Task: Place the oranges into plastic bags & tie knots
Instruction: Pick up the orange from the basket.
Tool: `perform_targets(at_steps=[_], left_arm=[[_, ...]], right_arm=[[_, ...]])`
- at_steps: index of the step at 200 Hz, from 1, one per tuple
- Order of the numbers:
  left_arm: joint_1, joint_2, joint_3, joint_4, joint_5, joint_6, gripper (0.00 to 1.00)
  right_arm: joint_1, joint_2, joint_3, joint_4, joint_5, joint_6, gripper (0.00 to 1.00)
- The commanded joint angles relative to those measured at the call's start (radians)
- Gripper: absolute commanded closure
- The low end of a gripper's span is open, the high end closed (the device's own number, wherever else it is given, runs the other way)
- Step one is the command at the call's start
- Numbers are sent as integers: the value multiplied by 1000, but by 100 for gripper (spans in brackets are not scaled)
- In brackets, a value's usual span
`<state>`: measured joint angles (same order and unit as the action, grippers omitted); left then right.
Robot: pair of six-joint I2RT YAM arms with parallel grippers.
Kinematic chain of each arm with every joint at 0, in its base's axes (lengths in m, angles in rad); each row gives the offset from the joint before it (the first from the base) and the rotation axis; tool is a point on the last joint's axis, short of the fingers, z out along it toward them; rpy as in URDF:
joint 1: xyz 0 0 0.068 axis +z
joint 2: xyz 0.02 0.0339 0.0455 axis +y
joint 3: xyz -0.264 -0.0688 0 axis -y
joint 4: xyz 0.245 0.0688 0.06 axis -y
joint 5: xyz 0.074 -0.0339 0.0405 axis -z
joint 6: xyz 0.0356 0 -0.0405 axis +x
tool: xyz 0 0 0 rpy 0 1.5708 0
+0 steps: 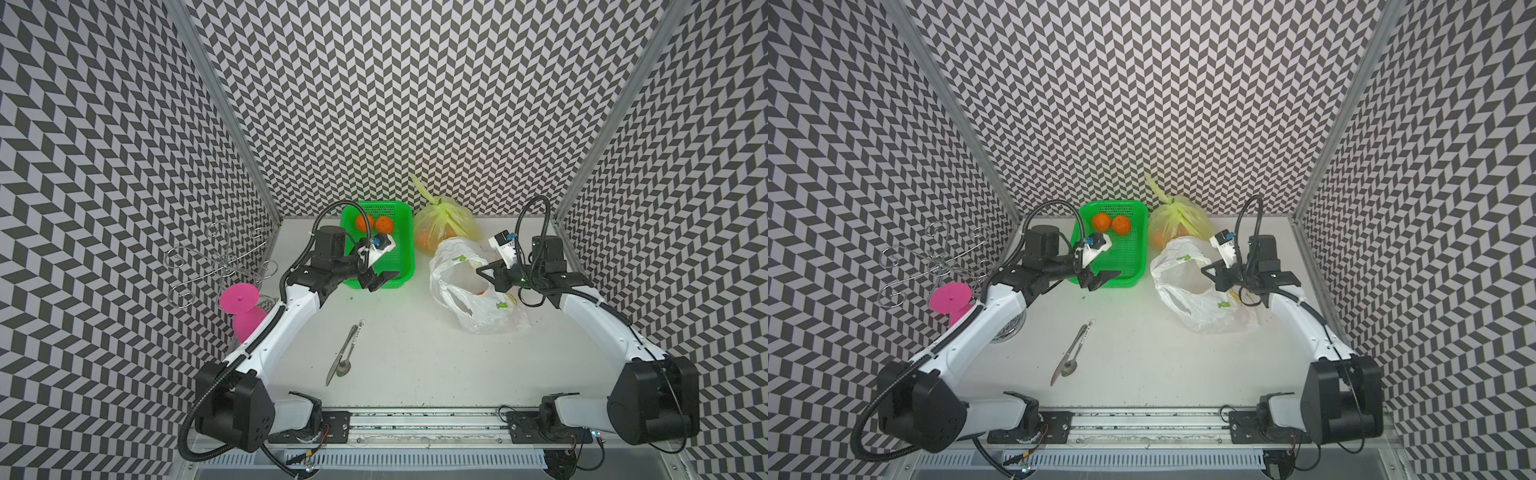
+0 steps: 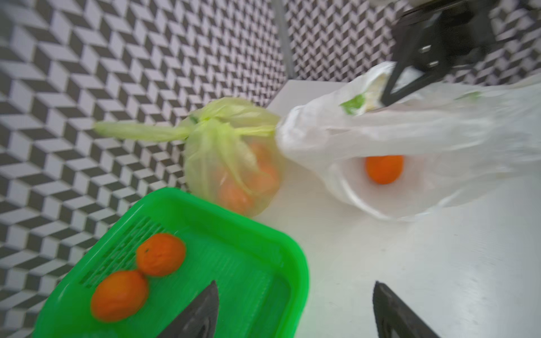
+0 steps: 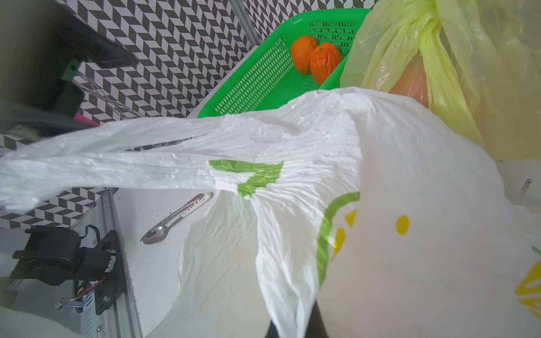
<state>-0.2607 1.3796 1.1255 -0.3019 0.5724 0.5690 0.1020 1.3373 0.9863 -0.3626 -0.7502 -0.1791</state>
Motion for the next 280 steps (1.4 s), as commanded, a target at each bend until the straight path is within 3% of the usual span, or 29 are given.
perform_targets(at_steps=[1,62,89,146,168,202,232,256,280], left_arm=[[32,170,80,127,-229,-85,16],[41,730,542,121,-435,-63,12],[40,924,750,72,-463,-31,11],[18,1178,1034,76,-530,12,11],[16,1242,1111,83,-529,0,16],[6,1281,1159,70,-521,3,29],[-3,1214,1127,18,-471,-2,45],[-15,1064,993,-1,-411,-17,50],[-32,838,765,-20,-301,-32,52]], right_arm=[[-2,-27,13,29,2,-19,100],[-3,-9,15,23,10,-33,100],[-2,0,28,3,6,-45,100],[-2,2,31,-7,13,-60,100],[-2,-4,29,-4,19,-63,100],[-2,-3,31,-7,15,-65,100],[-3,-3,29,-6,15,-64,100],[-2,-2,30,-6,18,-63,100],[-2,-7,31,-4,23,-57,100]])
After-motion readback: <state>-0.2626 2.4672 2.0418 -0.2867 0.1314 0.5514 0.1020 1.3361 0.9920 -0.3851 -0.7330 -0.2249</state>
